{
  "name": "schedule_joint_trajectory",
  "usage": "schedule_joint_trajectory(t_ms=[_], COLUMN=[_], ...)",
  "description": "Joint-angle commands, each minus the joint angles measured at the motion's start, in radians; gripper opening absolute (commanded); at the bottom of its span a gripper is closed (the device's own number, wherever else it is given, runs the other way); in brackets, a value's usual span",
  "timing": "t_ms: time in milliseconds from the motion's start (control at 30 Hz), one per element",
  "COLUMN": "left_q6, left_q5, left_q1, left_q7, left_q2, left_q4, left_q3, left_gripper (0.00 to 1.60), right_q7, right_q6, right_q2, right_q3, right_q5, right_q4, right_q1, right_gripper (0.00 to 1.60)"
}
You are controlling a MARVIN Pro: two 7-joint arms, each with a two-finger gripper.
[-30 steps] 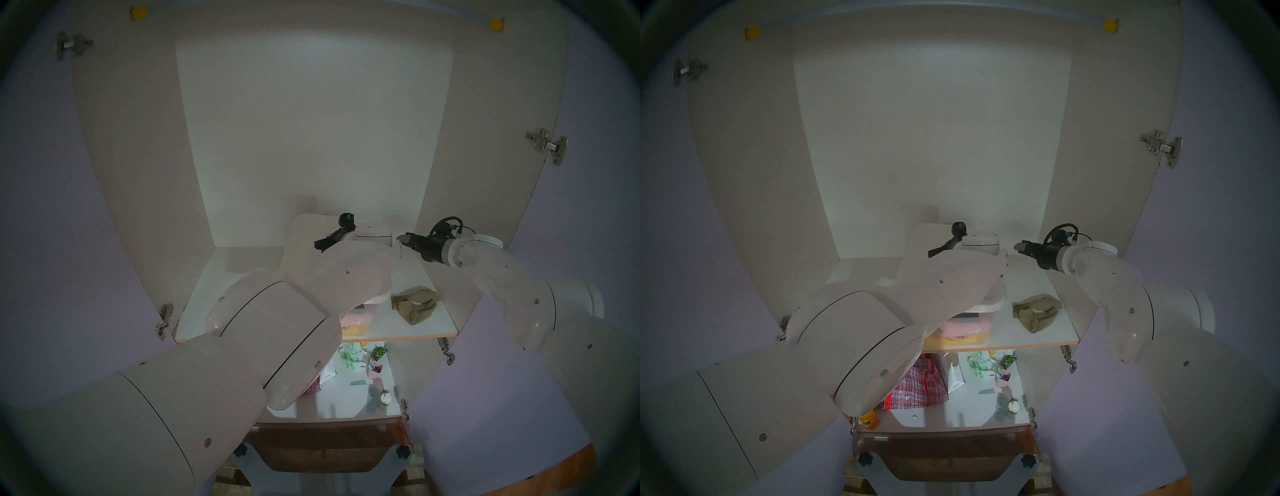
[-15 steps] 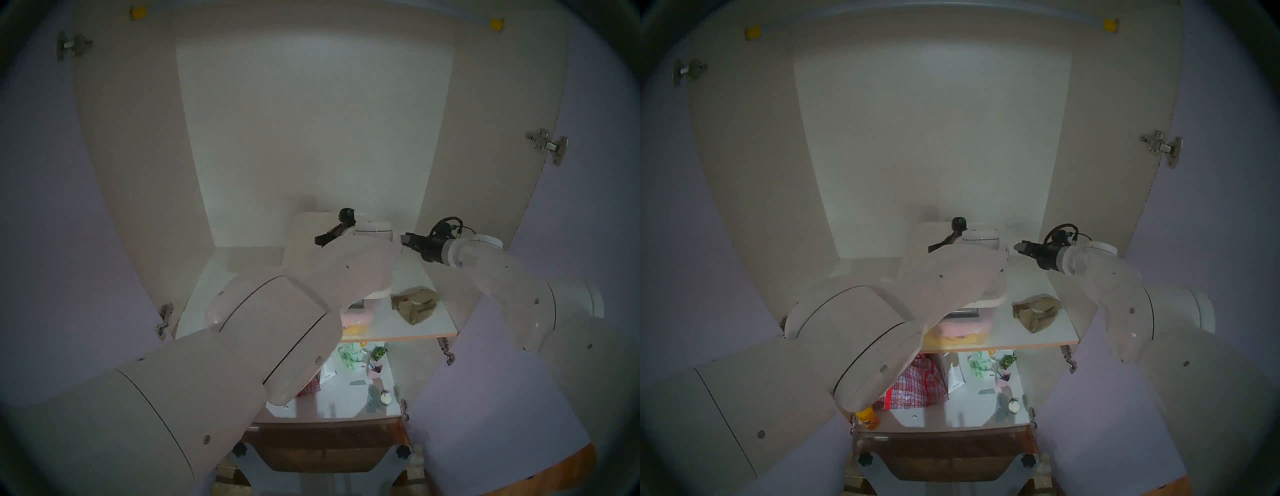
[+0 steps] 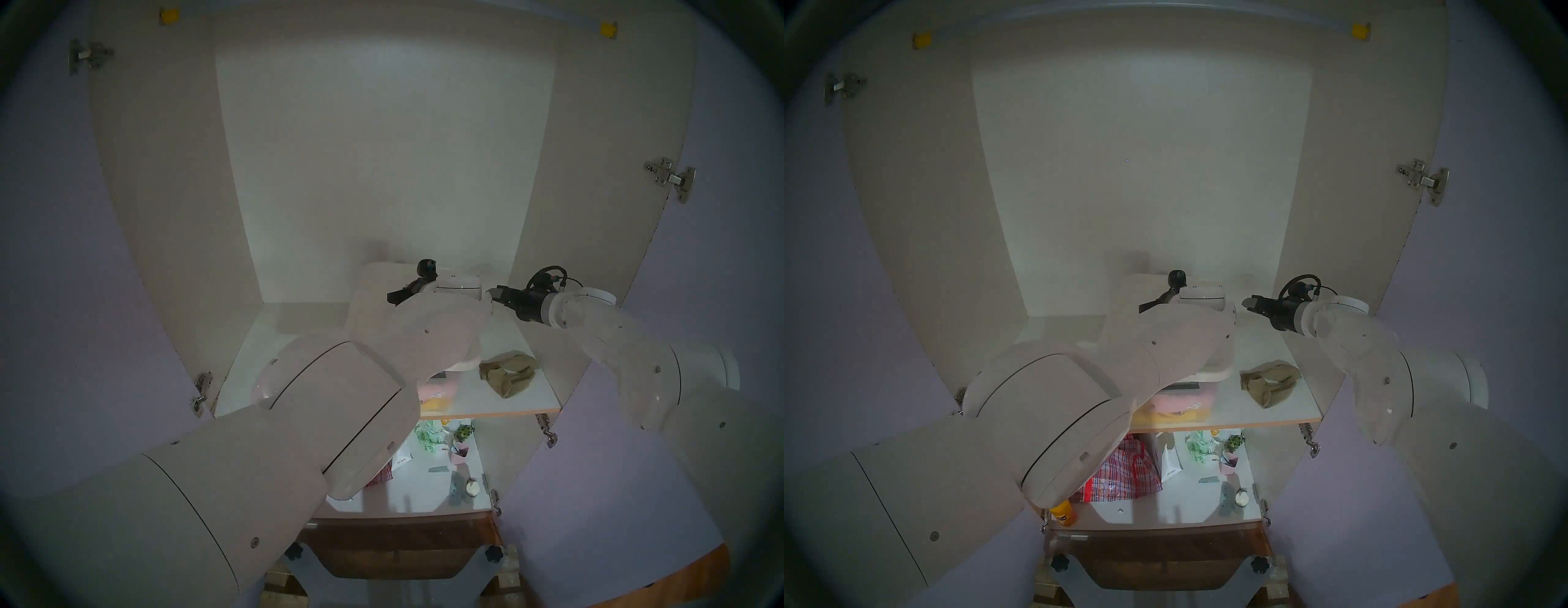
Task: Take socks out of the storage bin, place them on top of the cabinet, and put the lid back on the bin
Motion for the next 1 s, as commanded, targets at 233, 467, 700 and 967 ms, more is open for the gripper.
schedule_joint_trajectory(t_ms=[233, 467, 700, 967], left_q6=[-0.006, -0.022, -0.047, -0.078], left_q5=[-0.011, -0.015, -0.027, -0.034], left_q1=[0.002, -0.009, -0.025, -0.045], left_q7=[-0.037, -0.029, -0.010, 0.034], left_q2=[-0.016, -0.016, -0.016, 0.001], left_q4=[-0.021, -0.011, -0.007, 0.011], left_q3=[0.023, 0.016, 0.008, -0.006], left_gripper=[0.00, 0.00, 0.00, 0.00], right_q7=[0.007, 0.007, 0.007, 0.007], right_q6=[-0.003, -0.003, -0.003, -0.003], right_q2=[0.000, 0.000, 0.000, 0.000], right_q3=[0.004, 0.004, 0.004, 0.004], right_q5=[0.004, 0.004, 0.004, 0.003], right_q4=[-0.019, -0.019, -0.019, -0.019], right_q1=[0.031, 0.031, 0.031, 0.032], right_gripper=[1.60, 1.60, 1.60, 1.60])
